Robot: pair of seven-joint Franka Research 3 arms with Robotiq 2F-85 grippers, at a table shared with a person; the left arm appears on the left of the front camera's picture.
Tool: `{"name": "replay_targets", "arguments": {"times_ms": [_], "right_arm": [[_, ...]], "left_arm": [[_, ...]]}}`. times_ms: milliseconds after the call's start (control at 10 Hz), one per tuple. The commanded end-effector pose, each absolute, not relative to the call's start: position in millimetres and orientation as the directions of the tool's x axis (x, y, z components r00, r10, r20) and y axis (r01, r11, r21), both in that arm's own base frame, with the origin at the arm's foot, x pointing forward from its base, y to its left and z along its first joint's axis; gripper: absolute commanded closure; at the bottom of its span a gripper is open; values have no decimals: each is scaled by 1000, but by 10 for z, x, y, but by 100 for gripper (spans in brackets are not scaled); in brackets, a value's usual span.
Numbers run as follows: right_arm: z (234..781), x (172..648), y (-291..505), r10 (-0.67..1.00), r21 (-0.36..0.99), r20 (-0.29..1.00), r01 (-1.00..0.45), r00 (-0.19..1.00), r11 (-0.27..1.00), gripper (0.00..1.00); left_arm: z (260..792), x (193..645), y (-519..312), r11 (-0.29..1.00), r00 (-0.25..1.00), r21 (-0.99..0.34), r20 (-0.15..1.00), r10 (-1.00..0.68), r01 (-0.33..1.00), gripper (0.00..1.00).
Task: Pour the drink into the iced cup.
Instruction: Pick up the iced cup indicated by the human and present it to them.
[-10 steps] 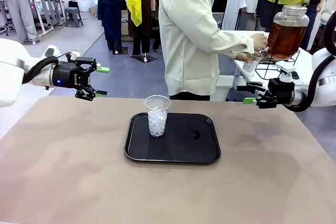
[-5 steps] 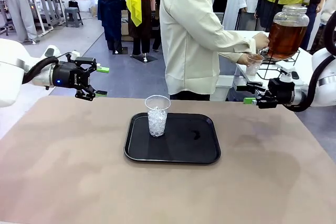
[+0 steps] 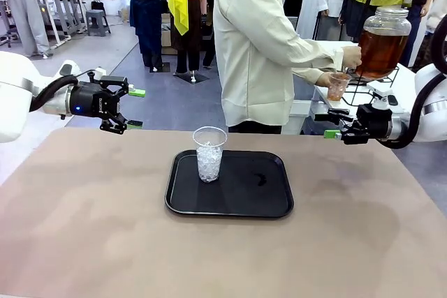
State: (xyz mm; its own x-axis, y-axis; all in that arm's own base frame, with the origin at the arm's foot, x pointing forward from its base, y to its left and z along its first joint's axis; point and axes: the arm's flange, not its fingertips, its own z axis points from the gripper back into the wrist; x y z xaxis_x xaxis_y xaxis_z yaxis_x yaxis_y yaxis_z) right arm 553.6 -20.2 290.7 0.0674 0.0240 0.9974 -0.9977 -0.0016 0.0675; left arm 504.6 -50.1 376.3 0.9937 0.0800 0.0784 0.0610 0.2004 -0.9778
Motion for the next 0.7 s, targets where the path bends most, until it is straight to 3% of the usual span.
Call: {"name": "replay_targets", "arguments": {"times_ms": [0, 600], "right_arm": [[2947, 5535, -184, 27, 61, 998, -998, 61, -3, 0], [2947, 5535, -184, 27, 61, 998, -998, 61, -3, 0]], "left_arm": [[3776, 5045, -500, 202, 993, -977, 81, 80, 63, 0], [3776, 5045, -500, 202, 993, -977, 81, 80, 63, 0]]}}
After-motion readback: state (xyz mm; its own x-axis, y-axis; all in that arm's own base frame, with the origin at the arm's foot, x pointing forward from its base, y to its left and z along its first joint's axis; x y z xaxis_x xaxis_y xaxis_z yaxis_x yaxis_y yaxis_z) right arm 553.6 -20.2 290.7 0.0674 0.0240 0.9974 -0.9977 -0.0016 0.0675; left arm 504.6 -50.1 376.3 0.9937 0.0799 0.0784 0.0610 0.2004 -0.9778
